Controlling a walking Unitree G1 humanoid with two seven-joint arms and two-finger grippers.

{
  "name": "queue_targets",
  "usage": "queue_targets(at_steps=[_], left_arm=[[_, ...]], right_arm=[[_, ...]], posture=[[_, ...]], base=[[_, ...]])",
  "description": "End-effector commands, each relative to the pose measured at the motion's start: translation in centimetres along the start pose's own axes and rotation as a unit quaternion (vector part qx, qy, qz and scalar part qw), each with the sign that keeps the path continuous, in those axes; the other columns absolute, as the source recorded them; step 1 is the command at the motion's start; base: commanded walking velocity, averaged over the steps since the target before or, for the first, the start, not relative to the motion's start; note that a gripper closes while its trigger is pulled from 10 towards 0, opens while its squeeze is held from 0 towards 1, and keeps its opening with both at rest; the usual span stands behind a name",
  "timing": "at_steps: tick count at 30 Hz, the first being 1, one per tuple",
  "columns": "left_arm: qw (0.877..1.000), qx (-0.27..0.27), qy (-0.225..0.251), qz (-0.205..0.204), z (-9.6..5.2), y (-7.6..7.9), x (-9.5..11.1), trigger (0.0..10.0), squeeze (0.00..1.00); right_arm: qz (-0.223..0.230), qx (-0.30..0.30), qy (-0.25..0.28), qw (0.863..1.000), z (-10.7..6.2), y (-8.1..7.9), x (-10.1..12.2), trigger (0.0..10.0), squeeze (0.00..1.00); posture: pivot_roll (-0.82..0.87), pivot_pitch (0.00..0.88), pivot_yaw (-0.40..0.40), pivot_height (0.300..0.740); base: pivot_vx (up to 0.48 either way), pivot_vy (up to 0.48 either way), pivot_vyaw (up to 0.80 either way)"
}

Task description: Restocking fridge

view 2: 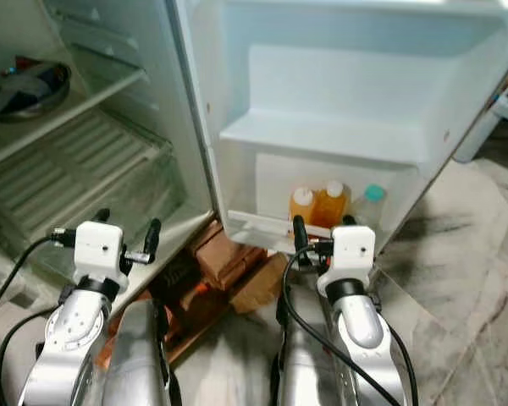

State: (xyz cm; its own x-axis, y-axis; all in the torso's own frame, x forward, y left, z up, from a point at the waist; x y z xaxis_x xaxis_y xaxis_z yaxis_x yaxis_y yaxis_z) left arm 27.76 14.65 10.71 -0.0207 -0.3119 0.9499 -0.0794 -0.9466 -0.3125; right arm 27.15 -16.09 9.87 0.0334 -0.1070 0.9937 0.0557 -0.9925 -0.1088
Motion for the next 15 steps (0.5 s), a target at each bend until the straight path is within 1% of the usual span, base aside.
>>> queue_targets(at_steps=[1, 3, 4, 9, 10, 12, 15], left_arm=[[1.000, 0.000, -0.004, 0.004, -0.1, 0.2, -0.3, 10.0, 0.00], [1.000, -0.004, -0.001, 0.004, 0.3, 0.4, -0.2, 10.0, 0.00], [1.000, -0.004, -0.001, 0.004, 0.3, 0.4, -0.2, 10.0, 0.00], [1.000, -0.004, 0.002, 0.006, 0.7, 0.3, -0.1, 10.0, 0.00], [1.000, -0.004, 0.002, 0.006, 0.7, 0.3, -0.1, 10.0, 0.00], [1.000, -0.006, 0.003, 0.008, 0.7, 0.4, 0.0, 10.0, 0.00], [1.000, -0.009, -0.001, 0.009, 0.5, 0.6, -0.3, 10.0, 0.00]], right_arm=[[0.000, 0.001, 0.002, 1.000, -0.2, 0.0, 0.3, 10.0, 0.00], [-0.003, 0.004, -0.010, 1.000, -1.0, 0.1, -0.2, 10.0, 0.00], [-0.003, 0.004, -0.010, 1.000, -1.0, 0.1, -0.2, 10.0, 0.00], [-0.004, 0.006, -0.022, 1.000, -1.5, 0.2, -0.6, 10.0, 0.00], [-0.004, 0.006, -0.022, 1.000, -1.5, 0.2, -0.6, 10.0, 0.00], [-0.004, 0.007, -0.024, 1.000, -1.6, 0.2, -0.6, 10.0, 0.00], [-0.006, 0.014, -0.035, 0.999, -1.5, -0.1, -1.0, 10.0, 0.00]], posture=[[0.05, 0.061, 0.009, 0.569], [0.05, 0.052, 0.009, 0.583], [0.05, 0.052, 0.009, 0.583], [0.05, 0.049, 0.010, 0.617], [0.05, 0.049, 0.010, 0.617], [0.06, 0.052, 0.012, 0.636], [0.06, 0.051, 0.012, 0.649]], base=[[0.000, 0.000, 0.00], [0.000, 0.000, 0.00], [0.000, 0.000, 0.00], [0.000, 0.000, 0.00], [0.000, 0.000, 0.00], [0.000, 0.000, 0.00], [0.000, 0.000, 0.00]])
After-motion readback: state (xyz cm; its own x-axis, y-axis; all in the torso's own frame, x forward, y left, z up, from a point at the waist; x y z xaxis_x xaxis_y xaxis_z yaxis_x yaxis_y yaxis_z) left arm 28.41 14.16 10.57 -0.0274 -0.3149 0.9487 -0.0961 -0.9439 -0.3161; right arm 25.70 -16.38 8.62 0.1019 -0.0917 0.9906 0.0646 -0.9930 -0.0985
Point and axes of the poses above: a point about 5 cm out from each wrist's last joint towards the gripper, its own z axis pointing out of the wrist towards the gripper, its own x axis along the axis of the wrist's last joint, y = z × x, the point moved 4 cm from there along z, pointing out of the wrist towards the gripper, and after that the axes turned 7 degrees about z, right-handed, at the moved point
